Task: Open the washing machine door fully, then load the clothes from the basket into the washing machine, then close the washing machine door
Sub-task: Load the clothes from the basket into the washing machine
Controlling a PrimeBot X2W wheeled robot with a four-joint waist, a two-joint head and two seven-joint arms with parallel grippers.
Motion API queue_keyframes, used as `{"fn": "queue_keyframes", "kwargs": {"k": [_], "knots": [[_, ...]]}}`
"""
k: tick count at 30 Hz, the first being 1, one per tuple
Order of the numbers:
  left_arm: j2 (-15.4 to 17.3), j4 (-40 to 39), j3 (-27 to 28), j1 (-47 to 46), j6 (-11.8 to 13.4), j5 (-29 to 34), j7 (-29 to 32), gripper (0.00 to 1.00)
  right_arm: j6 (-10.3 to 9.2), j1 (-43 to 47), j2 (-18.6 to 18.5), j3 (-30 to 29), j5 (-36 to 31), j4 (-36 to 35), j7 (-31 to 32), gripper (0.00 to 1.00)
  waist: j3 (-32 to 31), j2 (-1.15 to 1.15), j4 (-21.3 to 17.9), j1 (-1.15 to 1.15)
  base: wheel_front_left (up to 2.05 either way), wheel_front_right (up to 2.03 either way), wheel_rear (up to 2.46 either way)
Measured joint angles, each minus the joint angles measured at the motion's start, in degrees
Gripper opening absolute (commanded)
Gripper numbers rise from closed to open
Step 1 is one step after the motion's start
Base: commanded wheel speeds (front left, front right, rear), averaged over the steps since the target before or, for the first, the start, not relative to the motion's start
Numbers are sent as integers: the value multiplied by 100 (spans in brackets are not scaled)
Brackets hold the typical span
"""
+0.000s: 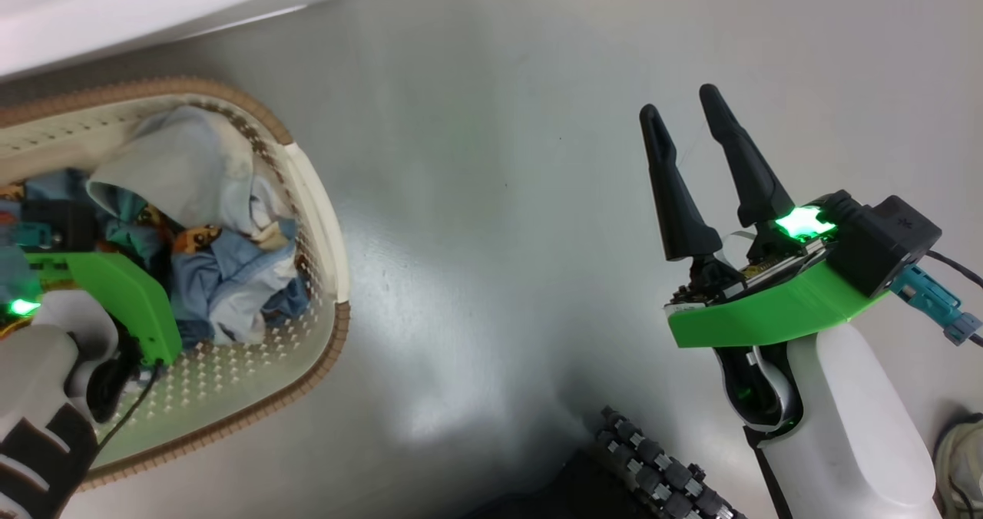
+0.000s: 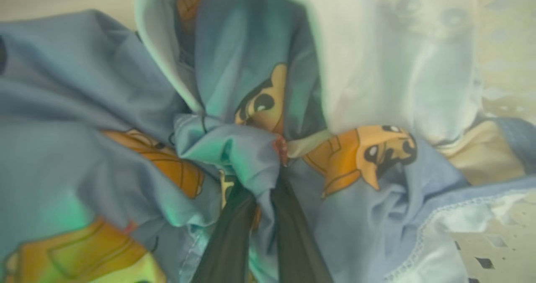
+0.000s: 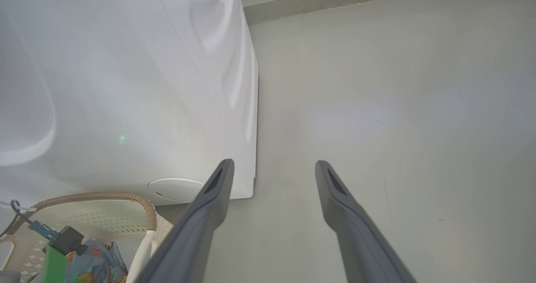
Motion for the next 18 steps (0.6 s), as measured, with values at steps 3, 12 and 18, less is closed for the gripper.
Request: {"fn": "queue_keyframes", "kwargs": {"k": [3, 12, 18], "knots": [[26, -70, -125, 2, 0, -78, -129, 0, 0, -2, 0, -37, -1, 7, 0, 100, -65, 0, 33, 0, 0, 0, 0], [49, -318, -386, 49, 0, -445, -653, 0, 0, -15, 0, -120, -25, 53, 0, 100, -425, 0, 174, 0, 0, 0, 0], [98, -646, -595, 299, 0, -669, -1055, 0, 0, -13, 0, -182, -63, 121, 0, 100, -790, 0, 286, 0, 0, 0, 0]]}}
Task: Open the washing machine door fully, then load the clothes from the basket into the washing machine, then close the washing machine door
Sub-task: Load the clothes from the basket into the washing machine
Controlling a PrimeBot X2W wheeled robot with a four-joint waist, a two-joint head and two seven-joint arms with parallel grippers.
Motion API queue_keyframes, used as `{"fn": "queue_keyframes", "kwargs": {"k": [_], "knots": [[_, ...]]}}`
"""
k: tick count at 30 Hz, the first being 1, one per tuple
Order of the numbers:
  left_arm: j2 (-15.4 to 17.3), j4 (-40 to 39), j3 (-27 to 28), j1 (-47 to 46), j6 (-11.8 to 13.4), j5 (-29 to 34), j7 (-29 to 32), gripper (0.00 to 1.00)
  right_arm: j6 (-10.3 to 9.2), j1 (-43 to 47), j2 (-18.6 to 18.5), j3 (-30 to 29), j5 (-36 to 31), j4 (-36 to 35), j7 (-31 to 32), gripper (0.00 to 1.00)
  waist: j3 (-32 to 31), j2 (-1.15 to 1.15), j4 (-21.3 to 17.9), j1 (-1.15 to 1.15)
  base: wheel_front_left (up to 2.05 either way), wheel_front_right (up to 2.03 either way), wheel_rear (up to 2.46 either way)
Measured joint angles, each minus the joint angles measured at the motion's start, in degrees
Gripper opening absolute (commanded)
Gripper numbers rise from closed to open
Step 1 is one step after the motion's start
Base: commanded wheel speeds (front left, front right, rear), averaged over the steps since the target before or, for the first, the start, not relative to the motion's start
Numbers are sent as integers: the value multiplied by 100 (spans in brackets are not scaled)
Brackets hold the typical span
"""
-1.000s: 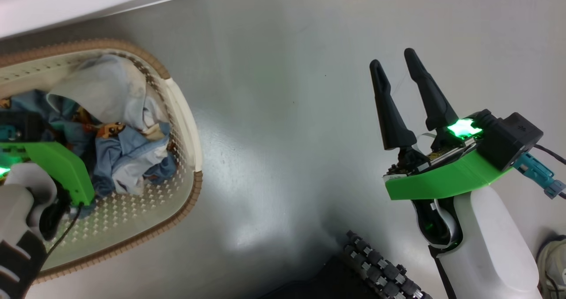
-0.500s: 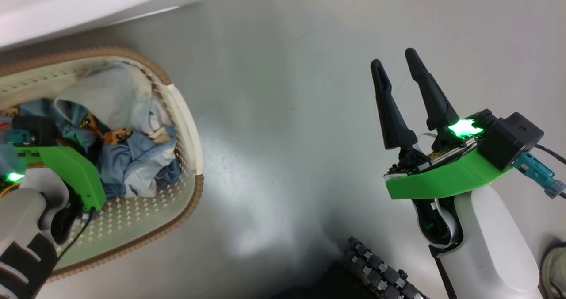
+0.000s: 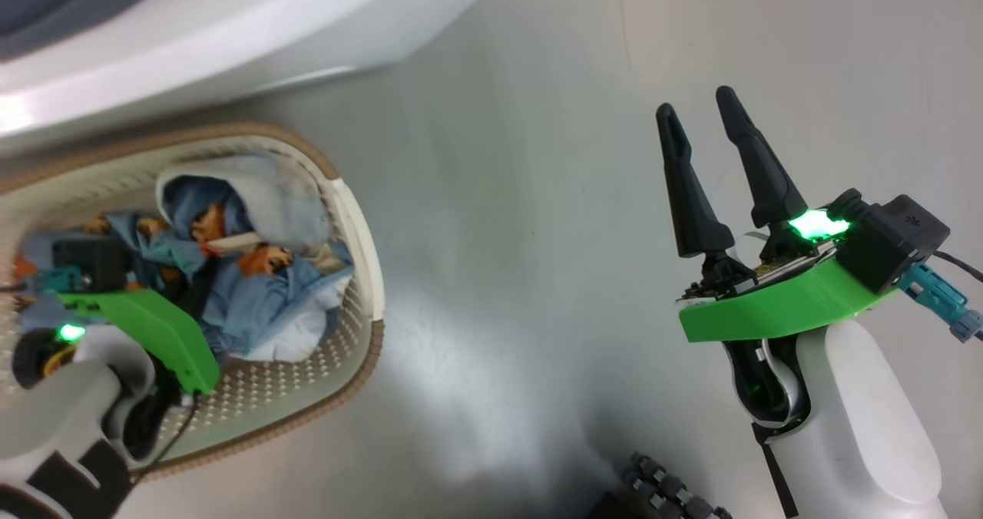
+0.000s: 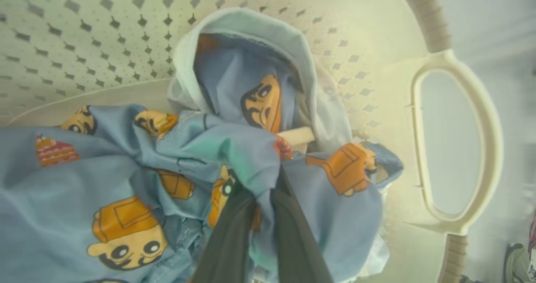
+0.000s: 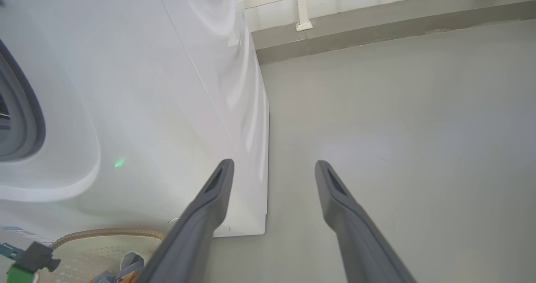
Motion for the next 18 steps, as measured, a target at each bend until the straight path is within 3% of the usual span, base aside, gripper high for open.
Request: {"fn": "queue_keyframes", "kwargs": {"k": [10, 18], "knots": [[19, -659, 80, 482, 0, -204, -275, 0, 0, 102, -2, -216, -243, 178, 0, 100, -740, 0, 247, 0, 0, 0, 0], [-58, -1143, 982, 1057, 0, 545, -277, 0, 0, 373, -3, -356, -402, 356, 0, 100, -1428, 0, 488, 0, 0, 0, 0]]}}
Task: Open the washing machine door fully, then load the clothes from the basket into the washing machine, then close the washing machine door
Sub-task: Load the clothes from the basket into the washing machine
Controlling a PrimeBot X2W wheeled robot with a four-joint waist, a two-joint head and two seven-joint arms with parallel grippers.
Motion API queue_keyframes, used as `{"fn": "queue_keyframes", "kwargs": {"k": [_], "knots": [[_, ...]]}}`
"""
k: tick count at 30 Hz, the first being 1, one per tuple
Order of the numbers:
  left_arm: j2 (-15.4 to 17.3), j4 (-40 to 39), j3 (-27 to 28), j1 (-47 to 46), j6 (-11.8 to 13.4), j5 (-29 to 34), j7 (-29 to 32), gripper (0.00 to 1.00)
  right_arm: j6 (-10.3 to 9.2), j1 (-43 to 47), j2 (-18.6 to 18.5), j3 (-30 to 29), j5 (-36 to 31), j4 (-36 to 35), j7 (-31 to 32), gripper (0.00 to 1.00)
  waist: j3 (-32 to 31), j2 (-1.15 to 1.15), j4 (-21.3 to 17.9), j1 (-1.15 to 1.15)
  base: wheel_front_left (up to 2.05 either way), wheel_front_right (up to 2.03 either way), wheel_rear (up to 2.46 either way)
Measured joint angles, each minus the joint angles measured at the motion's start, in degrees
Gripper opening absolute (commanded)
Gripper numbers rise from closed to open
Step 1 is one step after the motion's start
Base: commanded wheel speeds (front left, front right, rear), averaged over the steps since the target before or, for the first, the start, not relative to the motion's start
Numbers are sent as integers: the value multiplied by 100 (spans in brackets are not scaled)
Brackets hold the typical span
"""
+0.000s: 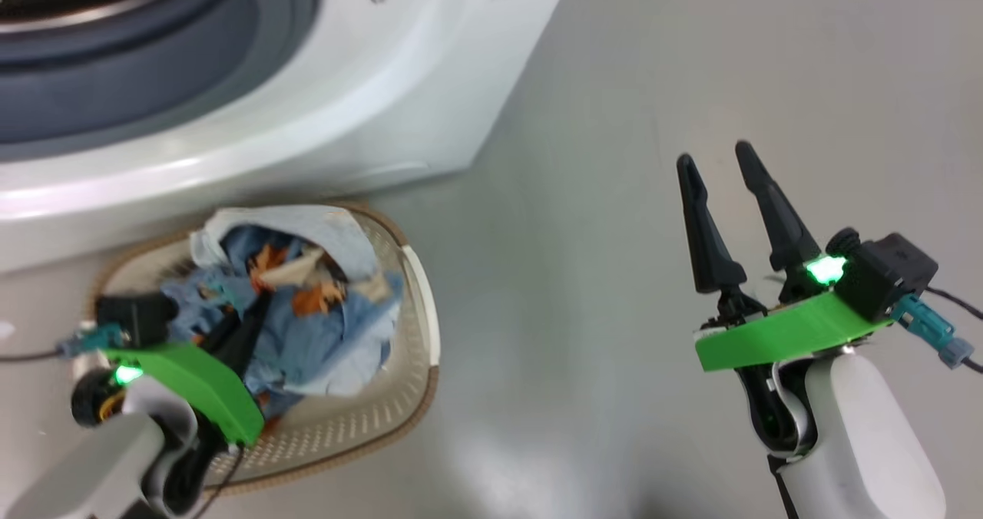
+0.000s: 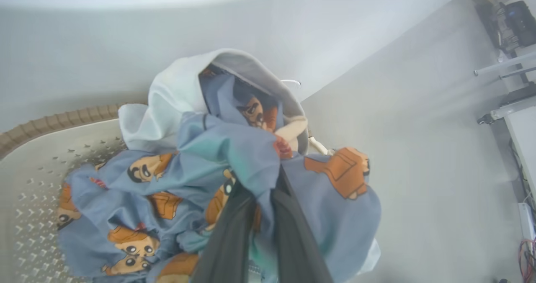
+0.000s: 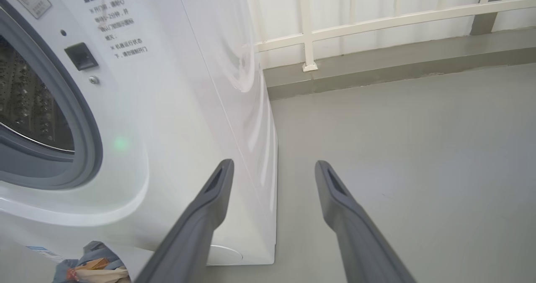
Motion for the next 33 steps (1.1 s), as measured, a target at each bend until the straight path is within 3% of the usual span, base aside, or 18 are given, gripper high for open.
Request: {"fn": "queue_keyframes", "kwargs": {"k": [25, 33], "knots": [[-1149, -1619, 3018, 2430, 2, 2624, 1, 0, 0, 1054, -155, -170, -244, 391, 0, 100, -2158, 0, 778, 0, 0, 0, 0], [-1490, -1930, 3470, 2824, 2, 3016, 1, 0, 0, 1227, -277, -194, -194, 381, 0, 100, -2517, 0, 908, 0, 0, 0, 0]]}}
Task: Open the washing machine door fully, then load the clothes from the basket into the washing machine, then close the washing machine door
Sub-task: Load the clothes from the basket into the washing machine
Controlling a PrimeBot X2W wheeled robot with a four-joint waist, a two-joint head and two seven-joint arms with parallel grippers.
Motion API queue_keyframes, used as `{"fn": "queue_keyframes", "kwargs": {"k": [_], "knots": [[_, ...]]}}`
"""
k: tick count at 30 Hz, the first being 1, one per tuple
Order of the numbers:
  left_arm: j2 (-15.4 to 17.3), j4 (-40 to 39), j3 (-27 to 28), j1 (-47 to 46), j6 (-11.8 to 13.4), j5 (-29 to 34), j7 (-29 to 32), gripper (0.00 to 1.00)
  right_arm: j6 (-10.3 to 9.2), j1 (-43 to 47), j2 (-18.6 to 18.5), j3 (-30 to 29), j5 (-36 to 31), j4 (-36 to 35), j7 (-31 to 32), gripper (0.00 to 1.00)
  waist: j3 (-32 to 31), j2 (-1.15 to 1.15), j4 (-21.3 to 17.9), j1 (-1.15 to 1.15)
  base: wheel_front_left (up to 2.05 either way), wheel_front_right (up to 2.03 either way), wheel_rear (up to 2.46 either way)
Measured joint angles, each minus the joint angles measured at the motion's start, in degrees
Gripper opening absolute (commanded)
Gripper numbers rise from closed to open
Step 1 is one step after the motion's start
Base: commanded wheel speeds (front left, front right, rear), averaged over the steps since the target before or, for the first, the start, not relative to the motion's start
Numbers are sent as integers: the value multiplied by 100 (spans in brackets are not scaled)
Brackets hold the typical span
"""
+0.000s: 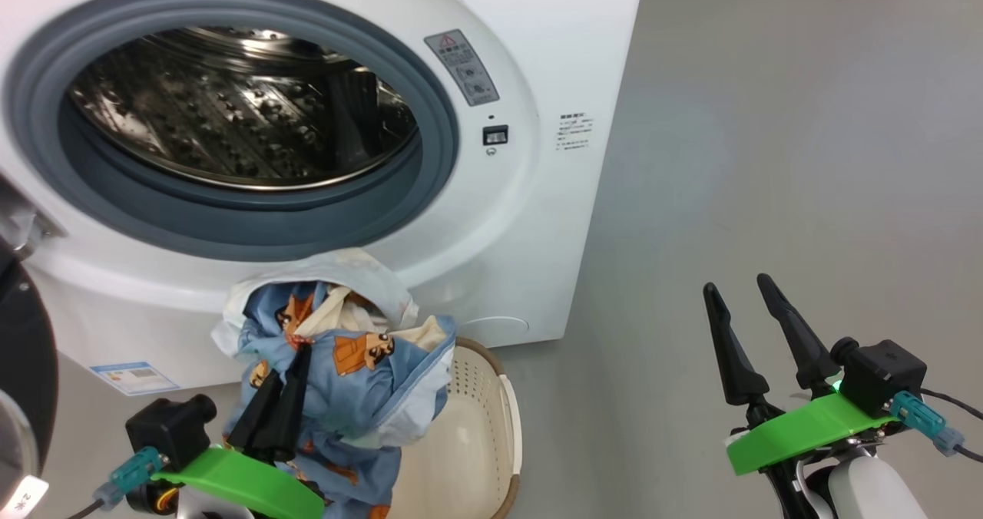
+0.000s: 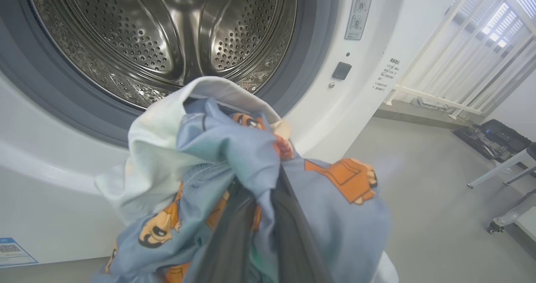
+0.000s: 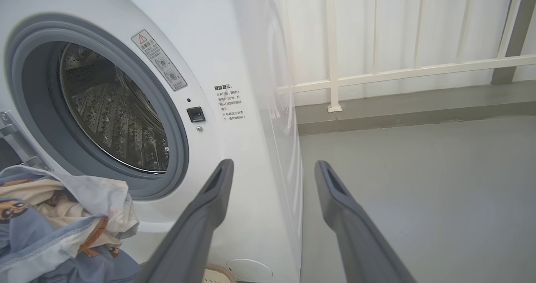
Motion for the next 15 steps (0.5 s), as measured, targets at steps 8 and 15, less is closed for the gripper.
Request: {"fn": "queue_keyframes", "kwargs": {"k": [8, 15], "knots": [[-182, -163, 292, 98, -1, 257, -1, 0, 0, 74, -24, -21, 0, -27, 0, 100, -94, 0, 81, 0, 0, 0, 0], [-219, -216, 358, 38, -1, 454, 0, 0, 0, 74, -22, -24, -2, -53, 0, 100, -14, 0, 83, 0, 0, 0, 0]]}}
